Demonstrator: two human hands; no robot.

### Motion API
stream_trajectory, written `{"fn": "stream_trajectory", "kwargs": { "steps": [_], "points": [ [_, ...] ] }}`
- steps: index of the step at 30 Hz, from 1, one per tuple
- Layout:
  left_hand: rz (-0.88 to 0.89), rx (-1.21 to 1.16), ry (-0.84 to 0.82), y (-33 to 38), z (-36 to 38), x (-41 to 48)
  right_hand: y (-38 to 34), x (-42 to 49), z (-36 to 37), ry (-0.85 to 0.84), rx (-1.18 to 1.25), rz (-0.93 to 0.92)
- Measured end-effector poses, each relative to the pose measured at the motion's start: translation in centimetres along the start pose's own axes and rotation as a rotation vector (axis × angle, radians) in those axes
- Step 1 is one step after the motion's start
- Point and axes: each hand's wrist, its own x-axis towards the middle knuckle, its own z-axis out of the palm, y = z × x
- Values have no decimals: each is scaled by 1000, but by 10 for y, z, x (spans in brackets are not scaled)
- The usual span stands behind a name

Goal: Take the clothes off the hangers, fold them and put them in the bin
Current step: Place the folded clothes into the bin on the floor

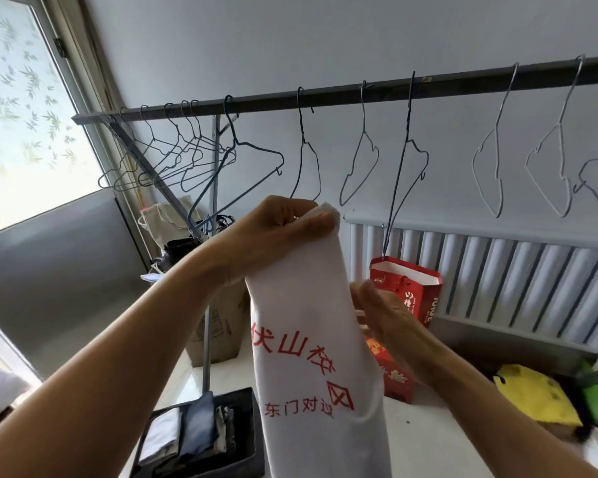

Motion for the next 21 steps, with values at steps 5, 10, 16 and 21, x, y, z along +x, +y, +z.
{"fn": "stream_trajectory", "kwargs": {
  "steps": [5,10,16,21],
  "points": [
    [-55,38,13,0,-1,5,-4,-8,13,-54,-77,13],
    [-148,99,73,-3,-8,9,-6,-11,16,-13,-37,58],
    [-341,-620,224,-53,0,-14,-17,-8,11,62,114,84],
    [-544,-1005,152,-90,52,-54,-19,1,5,122,268,97]
  ]
}}
